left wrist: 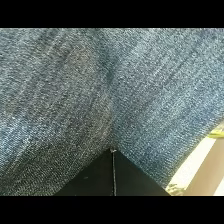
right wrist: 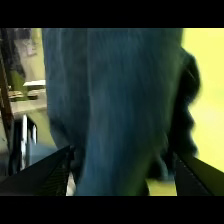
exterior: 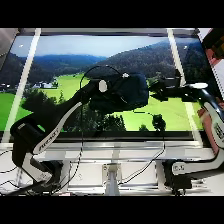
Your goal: Fold the clothes and pants, and hang the long-sleeved shirts on hangers.
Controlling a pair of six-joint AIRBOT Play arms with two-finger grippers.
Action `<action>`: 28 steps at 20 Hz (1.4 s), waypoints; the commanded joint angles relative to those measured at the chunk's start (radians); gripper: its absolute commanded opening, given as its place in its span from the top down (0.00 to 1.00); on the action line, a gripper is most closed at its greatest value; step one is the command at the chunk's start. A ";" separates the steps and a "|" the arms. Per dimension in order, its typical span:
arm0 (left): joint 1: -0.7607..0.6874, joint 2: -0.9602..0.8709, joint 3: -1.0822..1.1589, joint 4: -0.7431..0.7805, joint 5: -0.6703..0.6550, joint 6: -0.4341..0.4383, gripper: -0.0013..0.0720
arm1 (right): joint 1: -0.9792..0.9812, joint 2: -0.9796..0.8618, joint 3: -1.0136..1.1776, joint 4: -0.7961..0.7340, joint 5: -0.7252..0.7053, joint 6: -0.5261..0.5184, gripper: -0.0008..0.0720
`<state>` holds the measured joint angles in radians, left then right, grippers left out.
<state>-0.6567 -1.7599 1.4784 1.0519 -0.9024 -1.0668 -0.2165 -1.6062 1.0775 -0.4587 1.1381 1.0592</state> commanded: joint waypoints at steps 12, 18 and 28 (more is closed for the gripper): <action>-0.006 -0.015 0.000 0.078 -0.006 -0.004 0.95 | 0.233 -0.352 0.353 -0.166 0.104 0.164 0.07; -0.005 -0.013 0.000 0.079 -0.017 -0.004 0.95 | 0.392 -0.351 0.421 -0.122 0.019 -0.046 0.89; 0.117 0.367 0.000 0.753 -0.122 -0.235 0.95 | 0.209 -0.195 0.684 -0.454 0.010 0.237 0.92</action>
<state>-0.5907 -1.5120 1.4784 1.5066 -1.0298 -1.1610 0.0635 -1.8702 1.6993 -0.7540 1.1526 1.1667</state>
